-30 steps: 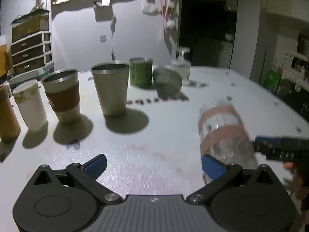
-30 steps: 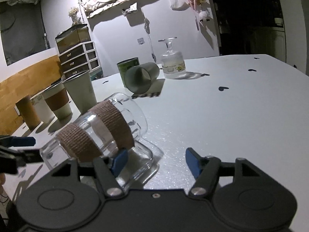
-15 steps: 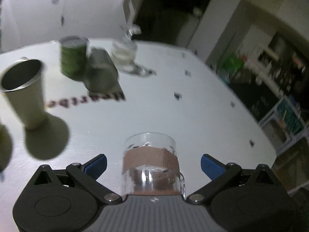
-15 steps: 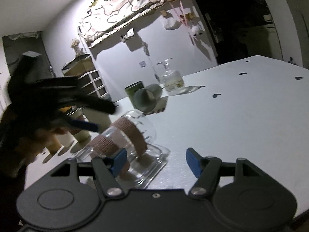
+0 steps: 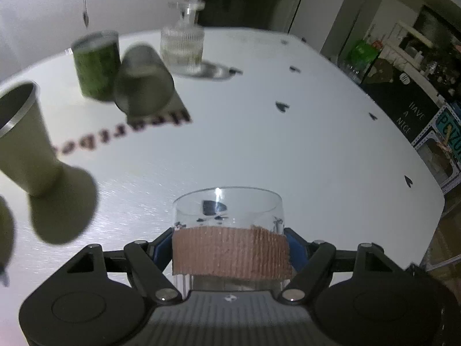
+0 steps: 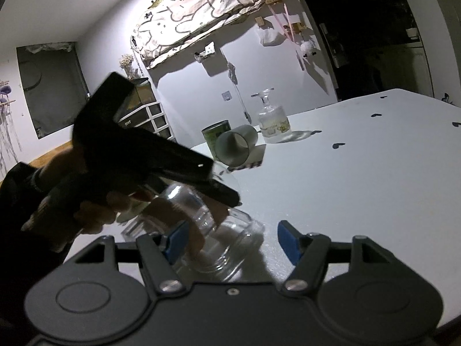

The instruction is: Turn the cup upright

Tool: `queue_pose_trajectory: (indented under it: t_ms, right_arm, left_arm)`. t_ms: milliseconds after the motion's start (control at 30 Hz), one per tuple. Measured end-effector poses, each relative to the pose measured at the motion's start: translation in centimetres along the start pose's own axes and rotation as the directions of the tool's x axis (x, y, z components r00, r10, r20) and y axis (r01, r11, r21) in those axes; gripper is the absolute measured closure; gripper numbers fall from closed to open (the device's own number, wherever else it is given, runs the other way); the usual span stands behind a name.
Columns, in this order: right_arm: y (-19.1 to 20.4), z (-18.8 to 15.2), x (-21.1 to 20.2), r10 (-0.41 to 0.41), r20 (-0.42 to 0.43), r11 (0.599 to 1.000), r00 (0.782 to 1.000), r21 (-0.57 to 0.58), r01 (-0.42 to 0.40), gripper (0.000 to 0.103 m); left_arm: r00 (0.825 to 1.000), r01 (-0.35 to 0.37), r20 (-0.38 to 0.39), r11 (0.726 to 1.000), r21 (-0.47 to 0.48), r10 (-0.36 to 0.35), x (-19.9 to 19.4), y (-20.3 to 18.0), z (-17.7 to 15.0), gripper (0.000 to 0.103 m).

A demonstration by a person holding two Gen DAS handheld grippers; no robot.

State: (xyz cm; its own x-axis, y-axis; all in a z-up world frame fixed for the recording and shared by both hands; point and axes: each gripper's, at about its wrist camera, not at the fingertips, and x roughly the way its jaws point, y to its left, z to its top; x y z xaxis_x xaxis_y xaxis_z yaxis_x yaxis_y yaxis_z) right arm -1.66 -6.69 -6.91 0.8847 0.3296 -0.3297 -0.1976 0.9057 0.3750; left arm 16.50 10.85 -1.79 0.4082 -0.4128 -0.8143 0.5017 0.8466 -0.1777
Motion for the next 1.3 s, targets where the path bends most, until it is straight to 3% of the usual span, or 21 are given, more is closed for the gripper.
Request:
queue_pose_trajectory:
  t_ms: [233,500,600,700,833,900,1133,1300]
  right_arm:
    - [2.4,0.1,0.6,0.067,-0.007,0.995,0.998,-0.074,-0.067,0.034]
    - [6.1,-0.9,1.2,0.204,-0.053,0.957,0.978,-0.200,-0.210,0.030]
    - [7.4,-1.4,1.5,0.204,-0.076,0.946,0.976,-0.241,-0.216,0.025]
    - [8.4,-2.0,1.8,0.187,-0.103,0.937,0.977,-0.280,-0.209,0.028]
    - [9.6,-2.8,1.8,0.174,-0.110,0.917,0.978,-0.344,-0.202,0.030]
    - [9.7,-2.8,1.9,0.184,-0.116,0.915,0.976,-0.342,-0.213,0.030]
    - [9.7,-2.6,2.2,0.189,-0.127,0.917,0.974,-0.332,-0.222,0.029]
    - [10.0,-2.7,2.7,0.184,-0.140,0.915,0.973,-0.338,-0.221,0.028]
  left_arm:
    - [0.984,-0.019,0.179,0.998,0.067,0.007,-6.1,0.0,-3.4,0.025]
    - [0.955,-0.028,0.298,0.996,0.085,0.001,-10.1,0.4,-8.0,0.025]
    - [0.942,-0.071,0.335,0.991,0.112,0.029,-10.9,0.1,-9.6,0.025]
    - [0.929,-0.106,0.366,0.985,0.139,0.049,-11.2,-0.3,-11.1,0.025]
    - [0.899,-0.175,0.425,0.975,0.134,0.103,-11.4,-0.5,-12.6,0.024]
    - [0.892,-0.189,0.437,0.974,0.128,0.116,-11.3,-0.5,-13.1,0.019]
    - [0.884,-0.189,0.451,0.976,0.107,0.122,-9.7,0.6,-14.7,0.014]
    - [0.890,-0.103,0.451,0.993,0.054,0.068,-9.4,1.9,-14.9,0.025]
